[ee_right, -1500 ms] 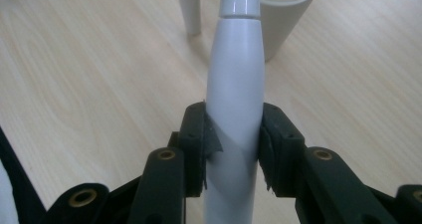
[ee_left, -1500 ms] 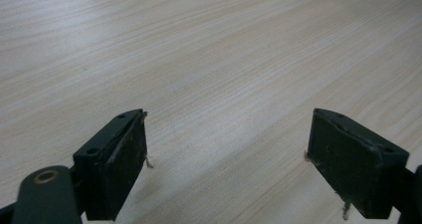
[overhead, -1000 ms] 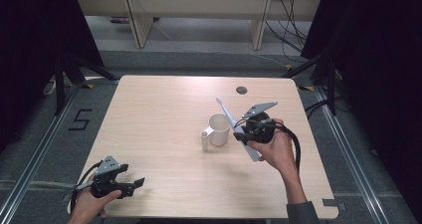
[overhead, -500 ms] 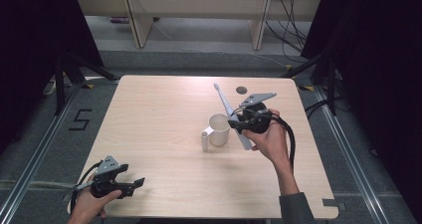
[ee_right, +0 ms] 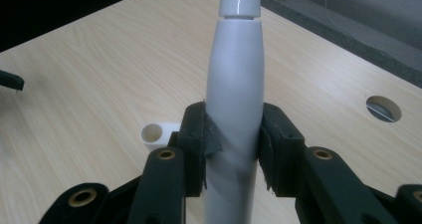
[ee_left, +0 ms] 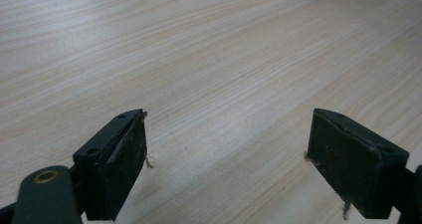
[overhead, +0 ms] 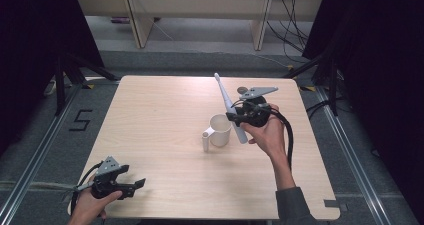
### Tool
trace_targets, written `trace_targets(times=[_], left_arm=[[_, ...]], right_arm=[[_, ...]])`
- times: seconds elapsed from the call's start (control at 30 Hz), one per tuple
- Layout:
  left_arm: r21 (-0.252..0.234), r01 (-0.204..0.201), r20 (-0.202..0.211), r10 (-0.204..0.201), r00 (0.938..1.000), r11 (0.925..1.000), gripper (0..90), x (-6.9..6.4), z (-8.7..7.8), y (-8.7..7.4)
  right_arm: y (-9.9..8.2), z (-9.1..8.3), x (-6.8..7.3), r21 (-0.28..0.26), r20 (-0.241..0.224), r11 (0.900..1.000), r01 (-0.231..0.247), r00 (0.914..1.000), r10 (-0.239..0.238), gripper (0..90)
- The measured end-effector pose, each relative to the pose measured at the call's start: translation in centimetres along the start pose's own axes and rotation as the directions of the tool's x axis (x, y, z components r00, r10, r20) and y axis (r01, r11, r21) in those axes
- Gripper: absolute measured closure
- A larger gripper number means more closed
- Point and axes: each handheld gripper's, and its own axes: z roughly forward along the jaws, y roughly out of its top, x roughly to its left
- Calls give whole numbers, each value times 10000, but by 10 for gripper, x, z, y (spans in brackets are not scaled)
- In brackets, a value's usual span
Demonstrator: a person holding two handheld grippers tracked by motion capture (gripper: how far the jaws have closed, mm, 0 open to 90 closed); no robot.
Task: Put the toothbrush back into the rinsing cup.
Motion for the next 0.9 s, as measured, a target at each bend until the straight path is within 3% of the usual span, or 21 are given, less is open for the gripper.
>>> trace_targets(times=[0.1,0.3,0.37,0.43,0.7,0.73,0.8,0.9], left_arm=[[-393,304,38,-303,9995,9988,153,-3,3,-1],[-258,207,35,-206,9998,9995,153,-1,2,0],[-401,303,48,-301,9995,9987,153,-3,3,-1],[-401,307,53,-305,9995,9987,153,-3,3,-1],[-332,313,19,-312,9995,9990,153,-3,3,0],[-332,313,19,-312,9995,9990,153,-3,3,0],[-304,256,28,-255,9997,9992,153,-3,2,0],[-296,248,35,-247,9997,9993,153,-3,3,0]], right_arm=[[2,2,-1,-212,0,9997,-126,9999,126,670],[6,7,-2,-401,56,9988,-281,9996,283,670],[8,10,-3,-677,125,9976,-120,9998,128,671],[9,12,-2,-778,56,9964,-333,9994,339,670],[14,17,-5,-1281,26,9914,-274,9996,280,670],[14,17,-3,-1305,10,9902,-502,9987,507,670],[15,19,-5,-1507,181,9881,-304,9993,335,671],[18,20,-6,-1571,66,9868,-404,9991,419,671]])
